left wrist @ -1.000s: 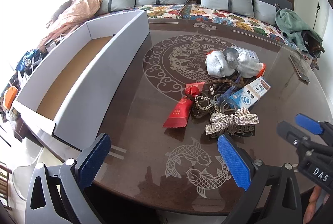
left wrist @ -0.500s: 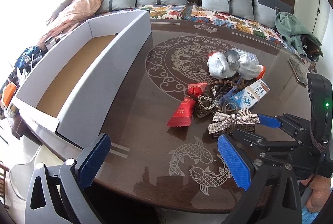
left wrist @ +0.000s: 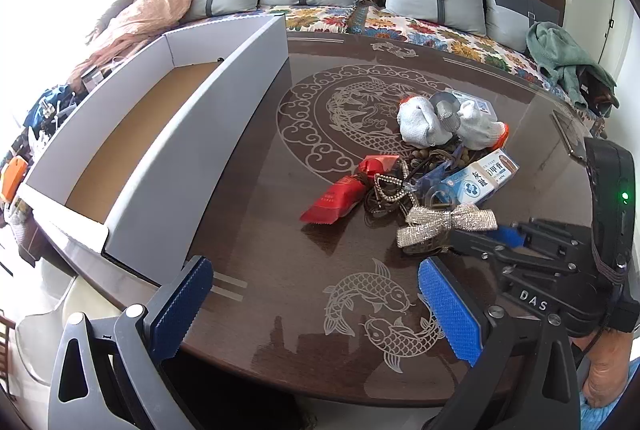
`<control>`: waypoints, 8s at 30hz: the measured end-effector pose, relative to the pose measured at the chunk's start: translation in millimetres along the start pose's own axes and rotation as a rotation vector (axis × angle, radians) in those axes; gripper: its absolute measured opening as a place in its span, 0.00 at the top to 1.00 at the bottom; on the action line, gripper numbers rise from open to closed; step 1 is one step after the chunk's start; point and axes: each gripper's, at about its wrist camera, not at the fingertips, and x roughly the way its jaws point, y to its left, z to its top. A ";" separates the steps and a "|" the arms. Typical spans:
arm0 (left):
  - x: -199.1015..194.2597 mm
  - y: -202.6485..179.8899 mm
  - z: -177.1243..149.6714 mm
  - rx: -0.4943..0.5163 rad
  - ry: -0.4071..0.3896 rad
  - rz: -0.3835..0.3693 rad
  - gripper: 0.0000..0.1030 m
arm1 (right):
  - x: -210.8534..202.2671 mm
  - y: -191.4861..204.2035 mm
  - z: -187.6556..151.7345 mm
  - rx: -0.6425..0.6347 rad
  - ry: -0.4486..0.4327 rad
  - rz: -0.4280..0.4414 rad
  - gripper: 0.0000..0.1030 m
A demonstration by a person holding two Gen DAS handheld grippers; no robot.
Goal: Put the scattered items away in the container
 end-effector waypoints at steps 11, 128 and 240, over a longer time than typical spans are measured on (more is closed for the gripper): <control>18.3 2.2 11.0 0.063 0.041 -0.110 0.00 | -56.8 -7.9 -30.8 0.093 -0.095 0.000 0.93; -59.1 121.0 50.2 -0.097 -0.182 -0.041 0.04 | -37.0 159.1 122.8 -0.045 -0.204 0.026 0.55; 47.4 -22.0 26.2 0.253 -0.018 -0.185 0.03 | -117.8 -16.5 -44.9 0.268 -0.202 -0.365 0.55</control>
